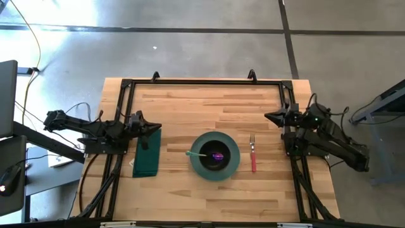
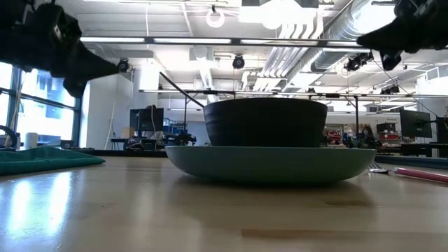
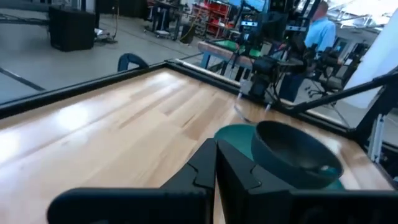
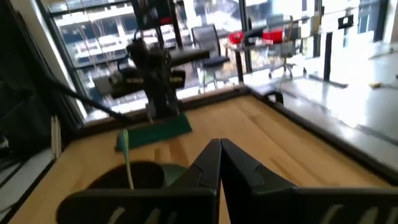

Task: Set table place
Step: Return to Home Position

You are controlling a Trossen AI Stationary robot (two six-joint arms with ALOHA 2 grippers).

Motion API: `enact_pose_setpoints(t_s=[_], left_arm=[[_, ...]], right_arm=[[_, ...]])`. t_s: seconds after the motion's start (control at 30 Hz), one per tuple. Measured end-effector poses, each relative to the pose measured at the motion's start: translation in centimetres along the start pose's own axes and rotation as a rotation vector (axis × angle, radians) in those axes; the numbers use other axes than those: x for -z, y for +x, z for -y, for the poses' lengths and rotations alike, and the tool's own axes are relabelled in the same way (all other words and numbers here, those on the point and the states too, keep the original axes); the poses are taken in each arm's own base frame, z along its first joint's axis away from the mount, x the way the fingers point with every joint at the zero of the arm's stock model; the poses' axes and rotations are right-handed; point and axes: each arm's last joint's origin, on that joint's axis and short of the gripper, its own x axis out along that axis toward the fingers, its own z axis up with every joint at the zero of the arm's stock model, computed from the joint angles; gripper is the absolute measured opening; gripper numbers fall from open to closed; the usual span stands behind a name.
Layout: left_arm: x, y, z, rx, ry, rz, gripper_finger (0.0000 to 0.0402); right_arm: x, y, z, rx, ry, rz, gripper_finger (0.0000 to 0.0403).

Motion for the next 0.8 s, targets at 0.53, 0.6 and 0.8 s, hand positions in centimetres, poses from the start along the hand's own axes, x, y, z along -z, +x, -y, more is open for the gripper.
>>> enact_pose_setpoints(t_s=[0.53, 0.6, 0.8], left_arm=[[0.3, -0.2, -0.4, -0.046, 0.053, 0.041, 0.0], [0.3, -0.2, -0.4, -0.053, 0.052, 0.043, 0.0], [0.3, -0.2, -0.5, -0.091, 0.051, 0.053, 0.0001]], right_arm=[[5.9, 2.8, 1.3, -0.006, 0.02, -0.007, 0.0], [6.0, 2.8, 1.3, -0.003, 0.003, -0.006, 0.0], [6.0, 2.8, 1.2, -0.005, -0.019, -0.014, 0.0]])
